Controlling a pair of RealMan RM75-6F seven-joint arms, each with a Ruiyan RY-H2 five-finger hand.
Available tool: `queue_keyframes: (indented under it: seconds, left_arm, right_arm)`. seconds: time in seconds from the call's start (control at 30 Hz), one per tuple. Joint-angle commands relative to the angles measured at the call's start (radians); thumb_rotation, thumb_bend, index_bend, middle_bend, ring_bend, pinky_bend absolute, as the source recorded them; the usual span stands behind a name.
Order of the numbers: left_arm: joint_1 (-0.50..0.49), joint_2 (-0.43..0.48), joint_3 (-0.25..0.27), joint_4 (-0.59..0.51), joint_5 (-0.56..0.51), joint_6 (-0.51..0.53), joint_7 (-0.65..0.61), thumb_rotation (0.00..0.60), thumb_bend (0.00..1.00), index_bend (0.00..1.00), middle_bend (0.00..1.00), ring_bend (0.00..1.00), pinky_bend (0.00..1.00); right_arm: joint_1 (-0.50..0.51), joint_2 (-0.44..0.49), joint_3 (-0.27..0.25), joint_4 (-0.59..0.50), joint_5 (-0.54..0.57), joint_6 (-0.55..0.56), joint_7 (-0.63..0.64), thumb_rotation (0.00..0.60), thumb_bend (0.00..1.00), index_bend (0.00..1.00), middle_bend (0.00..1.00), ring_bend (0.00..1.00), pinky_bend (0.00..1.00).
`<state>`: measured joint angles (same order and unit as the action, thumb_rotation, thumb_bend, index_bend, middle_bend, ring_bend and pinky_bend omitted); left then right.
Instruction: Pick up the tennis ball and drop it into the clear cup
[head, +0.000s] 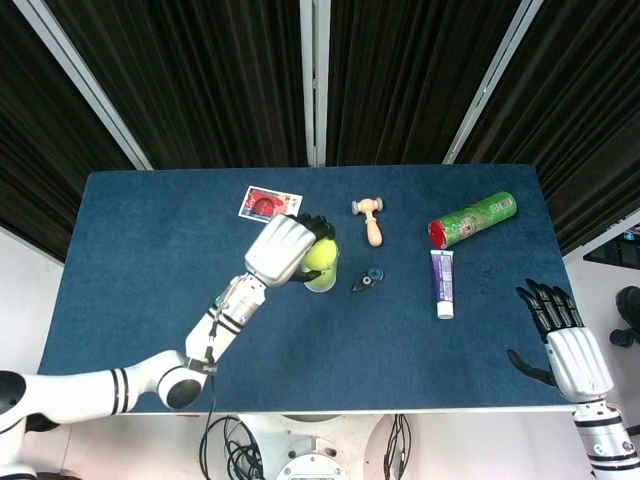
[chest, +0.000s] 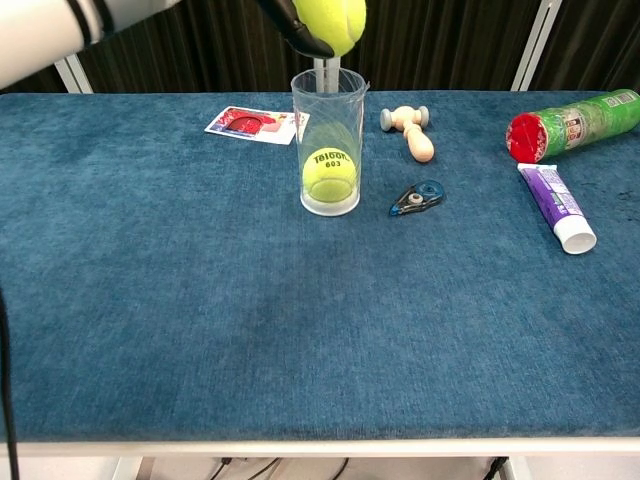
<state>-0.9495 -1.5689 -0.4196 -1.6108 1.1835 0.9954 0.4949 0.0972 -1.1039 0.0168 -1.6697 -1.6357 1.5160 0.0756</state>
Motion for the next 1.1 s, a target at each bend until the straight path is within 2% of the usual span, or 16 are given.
queue_keyframes:
  seconds: [0.03,0.23,0.43,0.5,0.57,0.7,0.87,1.0,1.07,1.1]
  left_arm:
    - [-0.027,-0.024,-0.003,0.041,-0.035,-0.014,0.004,0.6,0.27,0.56,0.54,0.51,0.68]
    - [-0.033,-0.039,0.02,0.087,-0.054,0.0,-0.021,0.6,0.26,0.52,0.51,0.48,0.66]
    - [-0.04,-0.023,0.036,0.085,-0.072,-0.013,-0.038,0.6,0.22,0.32,0.38,0.32,0.45]
    - [-0.045,-0.013,0.038,0.075,-0.083,-0.024,-0.038,0.6,0.21,0.22,0.28,0.22,0.36]
    - [-0.047,-0.005,0.041,0.069,-0.085,-0.022,-0.041,0.6,0.19,0.16,0.2,0.15,0.3]
    - [-0.042,0.007,0.049,0.058,-0.093,-0.01,-0.045,0.6,0.19,0.13,0.14,0.08,0.23]
    - [-0.016,0.053,0.069,-0.024,-0.089,0.029,-0.03,0.6,0.19,0.11,0.1,0.04,0.17]
    - [0.04,0.115,0.107,-0.135,-0.048,0.11,0.005,0.6,0.19,0.12,0.1,0.04,0.16]
    - [0.099,0.165,0.156,-0.217,-0.013,0.18,0.043,0.6,0.18,0.12,0.1,0.04,0.15]
    - [0.144,0.2,0.201,-0.27,0.012,0.224,0.077,0.6,0.17,0.12,0.1,0.04,0.15]
  right_arm:
    - [0.001,0.002,0.001,0.001,0.003,-0.003,0.005,0.6,0.18,0.0,0.0,0.0,0.0]
    - [-0.001,0.007,0.005,0.0,0.006,0.004,0.014,0.6,0.18,0.0,0.0,0.0,0.0]
    - [0.002,0.006,0.004,0.0,0.008,-0.006,0.009,0.6,0.18,0.0,0.0,0.0,0.0]
    - [0.002,0.005,0.005,0.0,0.009,-0.007,0.007,0.6,0.18,0.0,0.0,0.0,0.0]
    - [0.002,0.005,0.005,-0.001,0.01,-0.006,0.006,0.6,0.18,0.0,0.0,0.0,0.0]
    - [0.001,0.004,0.006,0.001,0.012,-0.005,0.007,0.6,0.18,0.0,0.0,0.0,0.0]
    - [0.004,0.003,0.008,0.005,0.02,-0.013,0.008,0.6,0.18,0.0,0.0,0.0,0.0]
    - [0.005,0.004,0.008,0.003,0.021,-0.016,0.008,0.6,0.18,0.0,0.0,0.0,0.0]
    - [0.003,0.005,0.008,0.002,0.02,-0.013,0.01,0.6,0.18,0.0,0.0,0.0,0.0]
    - [0.002,0.005,0.008,0.001,0.02,-0.01,0.011,0.6,0.18,0.0,0.0,0.0,0.0]
